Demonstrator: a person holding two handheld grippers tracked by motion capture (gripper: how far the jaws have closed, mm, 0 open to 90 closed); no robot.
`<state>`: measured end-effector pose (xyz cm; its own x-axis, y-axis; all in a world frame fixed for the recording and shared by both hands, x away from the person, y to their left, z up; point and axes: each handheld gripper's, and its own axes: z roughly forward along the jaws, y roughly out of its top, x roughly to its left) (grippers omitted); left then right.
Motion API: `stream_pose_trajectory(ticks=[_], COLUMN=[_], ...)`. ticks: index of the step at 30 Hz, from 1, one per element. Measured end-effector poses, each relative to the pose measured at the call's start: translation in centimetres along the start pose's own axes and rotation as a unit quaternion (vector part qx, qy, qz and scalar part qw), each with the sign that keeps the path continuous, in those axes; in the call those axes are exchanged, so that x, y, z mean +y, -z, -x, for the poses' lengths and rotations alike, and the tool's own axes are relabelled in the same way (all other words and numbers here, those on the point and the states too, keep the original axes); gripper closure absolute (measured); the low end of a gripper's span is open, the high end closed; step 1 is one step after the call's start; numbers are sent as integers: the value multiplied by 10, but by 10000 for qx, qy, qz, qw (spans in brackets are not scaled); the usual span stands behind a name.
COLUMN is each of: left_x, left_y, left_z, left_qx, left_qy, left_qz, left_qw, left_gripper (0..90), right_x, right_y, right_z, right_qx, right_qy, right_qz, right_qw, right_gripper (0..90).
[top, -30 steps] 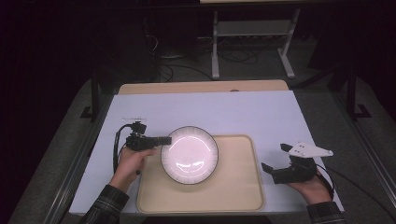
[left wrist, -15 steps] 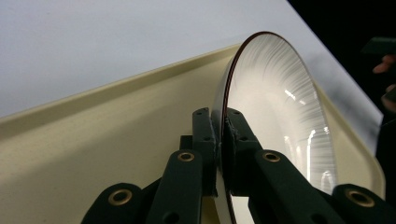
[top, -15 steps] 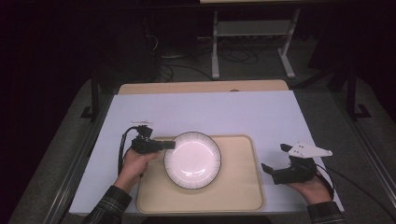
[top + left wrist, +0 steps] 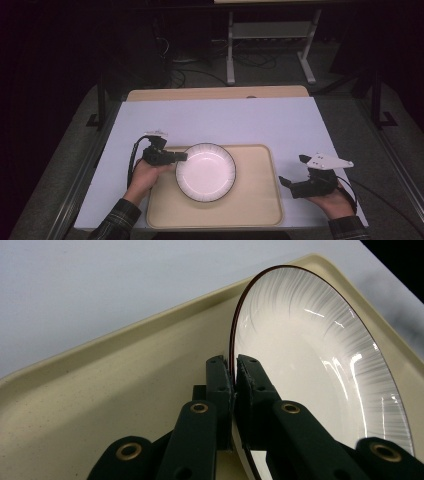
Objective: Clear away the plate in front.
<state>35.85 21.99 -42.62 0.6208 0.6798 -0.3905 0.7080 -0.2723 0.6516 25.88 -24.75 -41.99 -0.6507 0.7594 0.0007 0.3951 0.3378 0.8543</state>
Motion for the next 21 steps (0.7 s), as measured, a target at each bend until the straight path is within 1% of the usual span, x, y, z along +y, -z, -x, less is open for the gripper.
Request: stream_pose_trajectory(ticks=[1,2,5,7,8,10,11,13,16,17,18,19,20,21], left_x=[0,0,0,0,0,-1,-1,-1,-1,-1,-1,-1,-1,-1], left_y=[0,-1,-2,-2,-2,-3,-4,-4,-5,-5,-5,-5,-6,-6], left_z=[1,1,1,2,3,3,3,3,5,5,6,6,7,7], left_qx=[89,127,72,108,199,285,306,296,343,343,383,383,354,354], left_qy=[-72,-141,-171,-198,-252,-345,-384,-389,-534,-534,-659,-659,-776,-776], left_qz=[-25,-90,-109,-109,-114,-220,-242,-225,-239,-239,-257,-257,-269,-269], left_qw=[9999,9998,9998,9997,9994,9988,9985,9986,9977,9977,9968,9968,9960,9960], left_gripper=[850,853,855,852,852,849,846,844,836,832,827,821,796,761], right_x=[0,0,0,0,0,0,0,0,0,0,0,0,0,0], right_y=[0,0,0,0,0,0,0,0,-1,-1,-1,-1,-1,-1], right_z=[0,0,0,0,0,0,0,0,0,0,0,0,0,0], right_qx=[-3,-7,-7,-10,-10,-13,-12,-15,-10,-10,-10,-12,-10,-10], right_qy=[2,2,1,2,-4,-1,-2,-4,4,4,11,11,10,10], right_qz=[1,2,1,-7,-17,-11,-10,-13,-21,-21,-26,-24,-20,-20], right_qw=[10000,10000,10000,10000,10000,10000,10000,10000,10000,10000,10000,10000,10000,10000], right_gripper=[0,0,0,0,0,0,0,0,0,0,0,0,0,0])
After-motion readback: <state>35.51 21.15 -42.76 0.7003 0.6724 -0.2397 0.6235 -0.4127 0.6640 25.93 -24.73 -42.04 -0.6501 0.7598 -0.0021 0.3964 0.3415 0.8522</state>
